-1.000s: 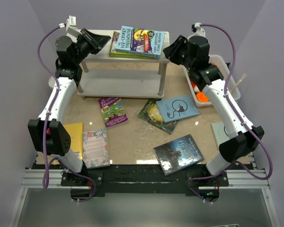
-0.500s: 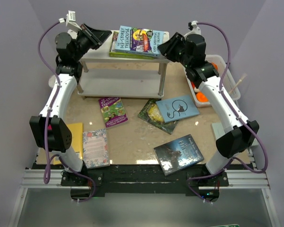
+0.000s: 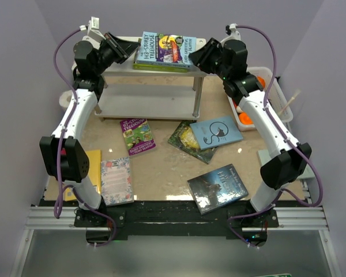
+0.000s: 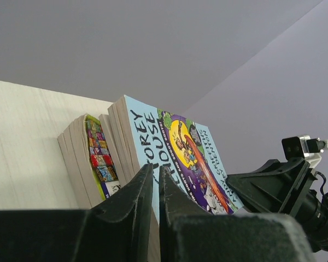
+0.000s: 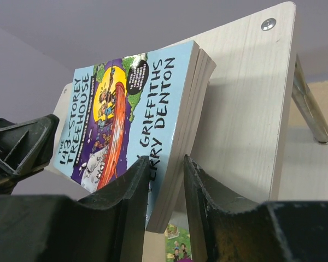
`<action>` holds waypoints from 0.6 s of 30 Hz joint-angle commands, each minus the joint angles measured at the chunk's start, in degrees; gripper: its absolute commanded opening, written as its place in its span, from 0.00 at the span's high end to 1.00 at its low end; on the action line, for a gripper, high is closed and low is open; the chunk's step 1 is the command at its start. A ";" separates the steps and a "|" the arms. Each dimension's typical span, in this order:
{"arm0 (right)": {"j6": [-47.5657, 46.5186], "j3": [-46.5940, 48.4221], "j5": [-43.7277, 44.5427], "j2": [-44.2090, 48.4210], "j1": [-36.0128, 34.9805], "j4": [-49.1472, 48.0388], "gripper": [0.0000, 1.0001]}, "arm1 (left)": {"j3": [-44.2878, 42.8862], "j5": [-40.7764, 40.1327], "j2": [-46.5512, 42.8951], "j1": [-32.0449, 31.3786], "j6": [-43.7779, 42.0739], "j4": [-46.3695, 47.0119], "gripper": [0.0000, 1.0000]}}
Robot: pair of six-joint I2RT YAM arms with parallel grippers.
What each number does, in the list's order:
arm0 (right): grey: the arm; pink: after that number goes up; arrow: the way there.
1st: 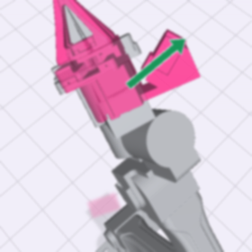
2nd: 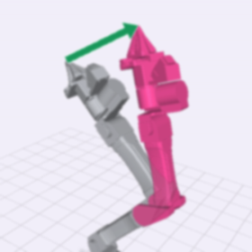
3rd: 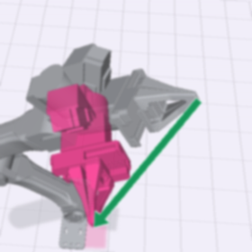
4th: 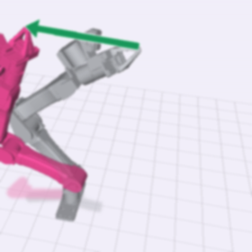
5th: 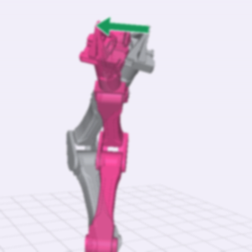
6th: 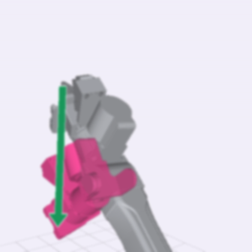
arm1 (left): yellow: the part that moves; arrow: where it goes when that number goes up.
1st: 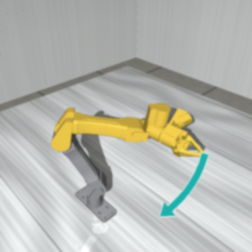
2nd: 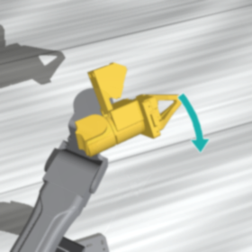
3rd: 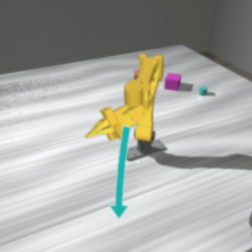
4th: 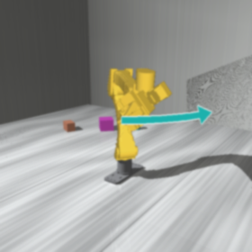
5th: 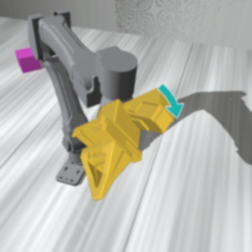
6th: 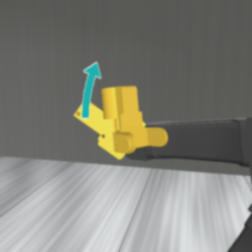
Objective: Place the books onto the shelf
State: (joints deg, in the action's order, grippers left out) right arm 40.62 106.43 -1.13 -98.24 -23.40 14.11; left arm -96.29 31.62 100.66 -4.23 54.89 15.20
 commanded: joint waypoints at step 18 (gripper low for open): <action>-0.10 4.84 -1.07 -2.40 -2.53 -0.66 0.69 | -0.04 1.52 -1.70 -0.17 -1.98 0.71 0.86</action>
State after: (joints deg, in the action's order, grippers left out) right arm 40.73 108.68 -1.21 -100.12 -25.32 14.11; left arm -96.27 31.94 100.66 -4.51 54.22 14.96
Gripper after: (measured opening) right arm 0.315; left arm 0.142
